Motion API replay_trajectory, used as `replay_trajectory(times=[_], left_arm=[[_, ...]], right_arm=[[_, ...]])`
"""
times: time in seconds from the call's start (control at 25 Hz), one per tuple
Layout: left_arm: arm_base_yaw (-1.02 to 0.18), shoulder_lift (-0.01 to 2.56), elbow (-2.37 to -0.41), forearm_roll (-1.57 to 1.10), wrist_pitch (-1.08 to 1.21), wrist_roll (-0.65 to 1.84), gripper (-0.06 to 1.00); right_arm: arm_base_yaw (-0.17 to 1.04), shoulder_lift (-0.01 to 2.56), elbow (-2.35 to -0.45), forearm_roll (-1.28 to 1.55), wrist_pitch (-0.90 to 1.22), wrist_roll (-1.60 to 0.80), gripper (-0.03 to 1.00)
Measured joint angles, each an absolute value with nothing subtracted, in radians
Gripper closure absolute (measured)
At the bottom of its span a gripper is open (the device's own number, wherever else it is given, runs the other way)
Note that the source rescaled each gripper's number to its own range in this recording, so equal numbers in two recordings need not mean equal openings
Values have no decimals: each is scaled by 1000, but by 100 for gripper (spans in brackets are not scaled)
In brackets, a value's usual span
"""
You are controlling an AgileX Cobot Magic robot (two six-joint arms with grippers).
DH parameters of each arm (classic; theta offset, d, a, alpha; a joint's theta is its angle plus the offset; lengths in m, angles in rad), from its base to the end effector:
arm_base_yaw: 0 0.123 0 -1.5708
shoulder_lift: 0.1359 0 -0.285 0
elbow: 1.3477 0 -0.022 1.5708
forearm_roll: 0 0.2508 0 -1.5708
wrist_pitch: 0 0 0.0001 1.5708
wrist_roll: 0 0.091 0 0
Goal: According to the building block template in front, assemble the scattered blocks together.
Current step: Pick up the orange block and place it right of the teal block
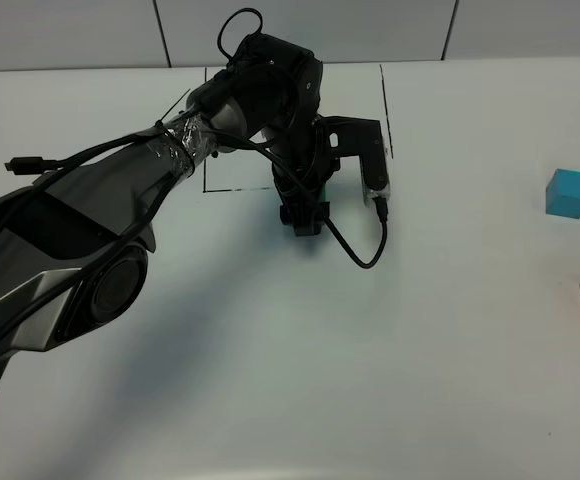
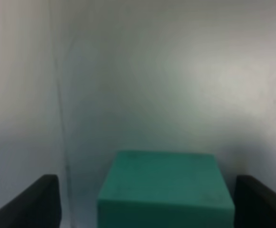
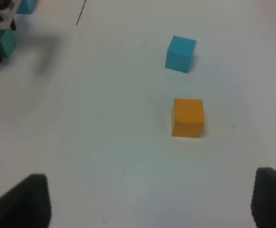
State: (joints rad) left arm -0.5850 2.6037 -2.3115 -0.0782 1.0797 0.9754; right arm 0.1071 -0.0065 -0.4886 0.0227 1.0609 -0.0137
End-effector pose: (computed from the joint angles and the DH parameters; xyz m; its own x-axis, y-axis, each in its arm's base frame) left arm 0.4450 -0.3023 0.1179 -0.0150 0.9752 -0.2208 0.9801 0.0580 0.1896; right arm -0.0047 0.0013 0.2741 -0.4575 -0.0518 -0.8877 -0.1256 0.9921 0.0068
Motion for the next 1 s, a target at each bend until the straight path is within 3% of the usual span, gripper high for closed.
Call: replay_trajectory(times=[0.08,0.24,0.76,1.0], left_arm=[[-585,2598,-2310,-78,1079,975,21],[-585,2560,-2309,-78,1085,970,15],[-579,2411,-2309,-52,1087,735,14],[-513,2332,-2309,-41,1075,567,15]], right_arm=[[107,-7,-489,23,1061,-14,24],[107,-7,-489,23,1061,-14,24],[107,-7,-489,23,1061,-14,25],[107,-7,-489,23,1061,-14,25]])
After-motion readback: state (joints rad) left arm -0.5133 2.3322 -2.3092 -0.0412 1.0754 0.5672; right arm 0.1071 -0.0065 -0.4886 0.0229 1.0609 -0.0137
